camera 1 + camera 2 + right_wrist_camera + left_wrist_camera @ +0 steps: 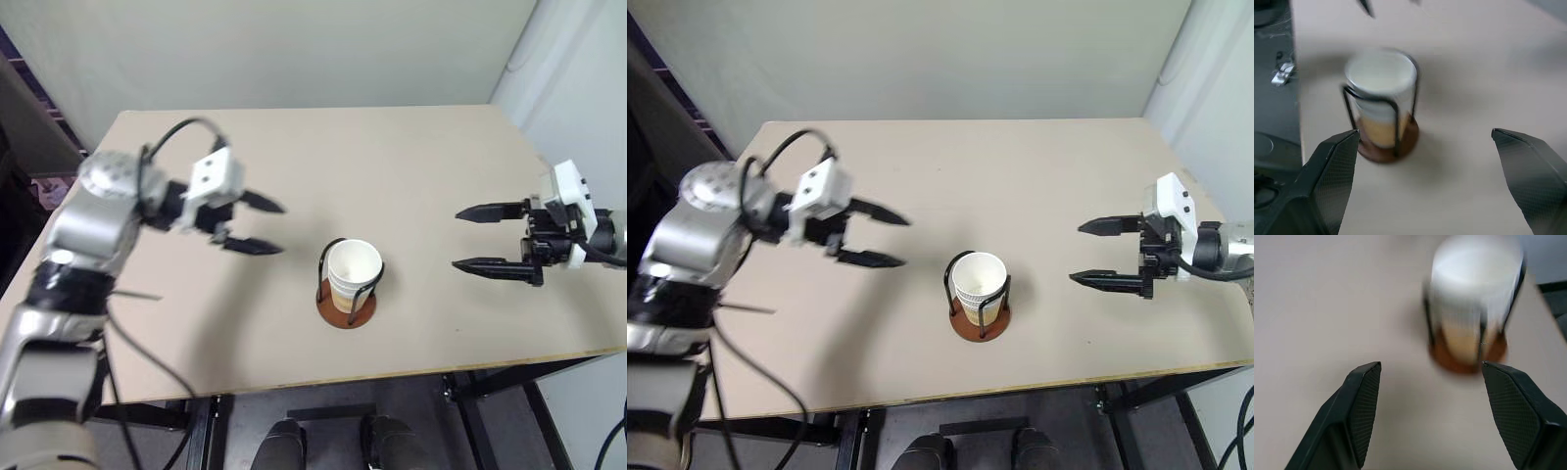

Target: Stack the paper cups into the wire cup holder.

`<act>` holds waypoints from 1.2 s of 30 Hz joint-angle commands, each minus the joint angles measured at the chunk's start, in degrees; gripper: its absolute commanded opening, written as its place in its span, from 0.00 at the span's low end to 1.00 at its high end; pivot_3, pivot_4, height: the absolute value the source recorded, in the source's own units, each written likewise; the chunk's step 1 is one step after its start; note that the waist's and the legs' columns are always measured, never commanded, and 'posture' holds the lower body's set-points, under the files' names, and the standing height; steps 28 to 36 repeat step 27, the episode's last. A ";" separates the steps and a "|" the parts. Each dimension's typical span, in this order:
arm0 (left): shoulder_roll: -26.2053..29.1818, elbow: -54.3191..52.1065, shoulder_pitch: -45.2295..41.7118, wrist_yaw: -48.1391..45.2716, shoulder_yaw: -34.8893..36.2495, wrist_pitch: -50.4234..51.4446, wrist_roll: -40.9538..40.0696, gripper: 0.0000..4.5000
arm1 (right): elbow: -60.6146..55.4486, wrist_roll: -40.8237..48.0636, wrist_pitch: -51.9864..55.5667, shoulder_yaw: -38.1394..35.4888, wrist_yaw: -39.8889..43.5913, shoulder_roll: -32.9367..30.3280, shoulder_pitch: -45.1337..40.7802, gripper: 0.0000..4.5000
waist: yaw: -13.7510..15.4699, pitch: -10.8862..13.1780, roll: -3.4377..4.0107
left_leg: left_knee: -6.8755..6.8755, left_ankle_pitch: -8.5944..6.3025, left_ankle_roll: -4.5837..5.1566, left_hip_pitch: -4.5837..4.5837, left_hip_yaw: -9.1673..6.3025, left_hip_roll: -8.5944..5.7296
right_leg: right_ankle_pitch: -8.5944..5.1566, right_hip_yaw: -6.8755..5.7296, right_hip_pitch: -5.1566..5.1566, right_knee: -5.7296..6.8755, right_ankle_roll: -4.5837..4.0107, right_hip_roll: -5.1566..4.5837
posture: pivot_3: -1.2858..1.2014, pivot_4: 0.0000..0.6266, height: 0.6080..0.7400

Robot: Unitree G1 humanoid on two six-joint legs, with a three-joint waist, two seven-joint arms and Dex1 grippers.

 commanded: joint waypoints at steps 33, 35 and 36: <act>3.68 -17.05 33.66 11.07 28.10 12.78 -12.74 0.77 | 14.59 -4.63 -6.22 1.06 8.13 3.08 -2.23 1.00 | 0.09 -0.01 -0.01 | -0.20 -0.23 -0.12 0.57 0.14 0.05 | -0.67 -0.02 -0.01 0.88 -1.42 -0.10 | 0.52 0.24 1.00; 3.68 -17.05 33.66 11.07 28.10 12.78 -12.74 0.77 | 14.59 -4.63 -6.22 1.06 8.13 3.08 -2.23 1.00 | 0.09 -0.01 -0.01 | -0.20 -0.23 -0.12 0.57 0.14 0.05 | -0.67 -0.02 -0.01 0.88 -1.42 -0.10 | 0.52 0.24 1.00; 3.68 -17.05 33.66 11.07 28.10 12.78 -12.74 0.77 | 14.59 -4.63 -6.22 1.06 8.13 3.08 -2.23 1.00 | 0.09 -0.01 -0.01 | -0.20 -0.23 -0.12 0.57 0.14 0.05 | -0.67 -0.02 -0.01 0.88 -1.42 -0.10 | 0.52 0.24 1.00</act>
